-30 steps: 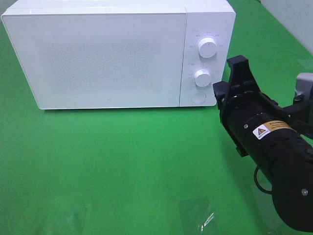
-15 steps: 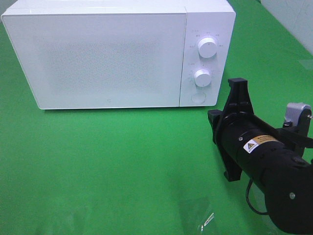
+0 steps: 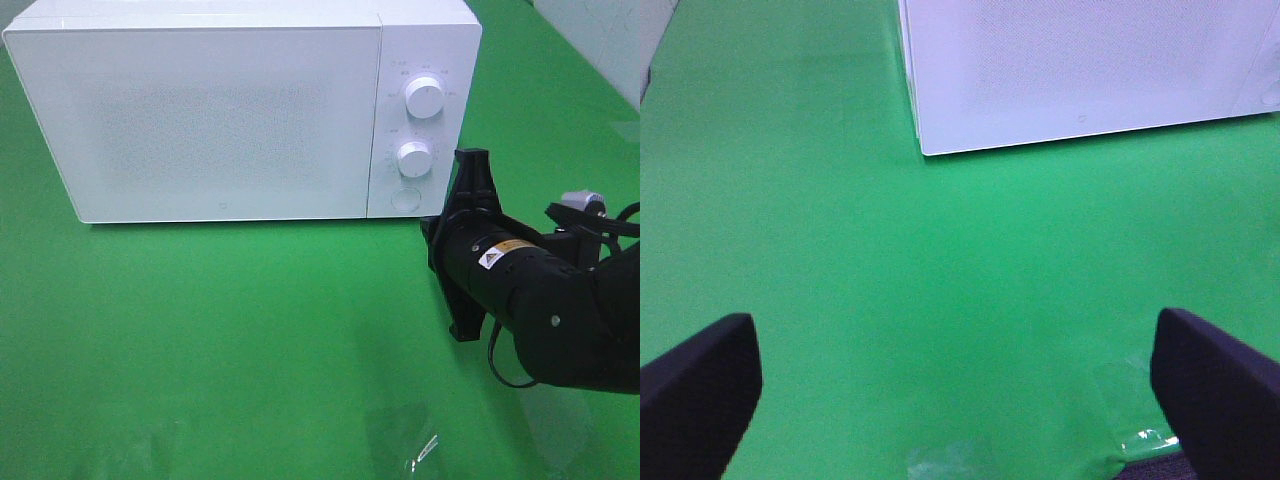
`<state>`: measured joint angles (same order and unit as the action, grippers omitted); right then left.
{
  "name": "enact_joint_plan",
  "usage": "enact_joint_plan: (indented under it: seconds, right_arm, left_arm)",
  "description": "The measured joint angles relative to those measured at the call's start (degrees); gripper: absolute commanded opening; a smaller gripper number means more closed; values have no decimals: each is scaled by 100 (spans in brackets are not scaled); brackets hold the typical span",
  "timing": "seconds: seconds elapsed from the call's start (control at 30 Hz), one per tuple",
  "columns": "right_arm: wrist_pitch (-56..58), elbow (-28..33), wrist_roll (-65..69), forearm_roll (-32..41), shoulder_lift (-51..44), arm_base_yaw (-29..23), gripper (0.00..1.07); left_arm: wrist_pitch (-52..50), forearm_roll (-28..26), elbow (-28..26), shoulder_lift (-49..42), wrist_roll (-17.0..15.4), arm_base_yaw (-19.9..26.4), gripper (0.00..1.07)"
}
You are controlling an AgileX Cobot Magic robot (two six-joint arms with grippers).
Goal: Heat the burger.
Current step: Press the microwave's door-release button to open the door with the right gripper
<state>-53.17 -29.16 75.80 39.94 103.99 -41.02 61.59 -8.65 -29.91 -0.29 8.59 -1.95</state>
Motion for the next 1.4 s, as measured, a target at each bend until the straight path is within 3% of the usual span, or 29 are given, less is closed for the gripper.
enact_joint_plan:
  seconds: [0.5, 1.4]
  right_arm:
    - [430, -665, 241, -556, 533, 607, 0]
    - [716, -1856, 510, -699, 1547, 940, 0]
  left_arm:
    - [0, 0, 0, 0, 0, 0, 98]
    - [0, 0, 0, 0, 0, 0, 98]
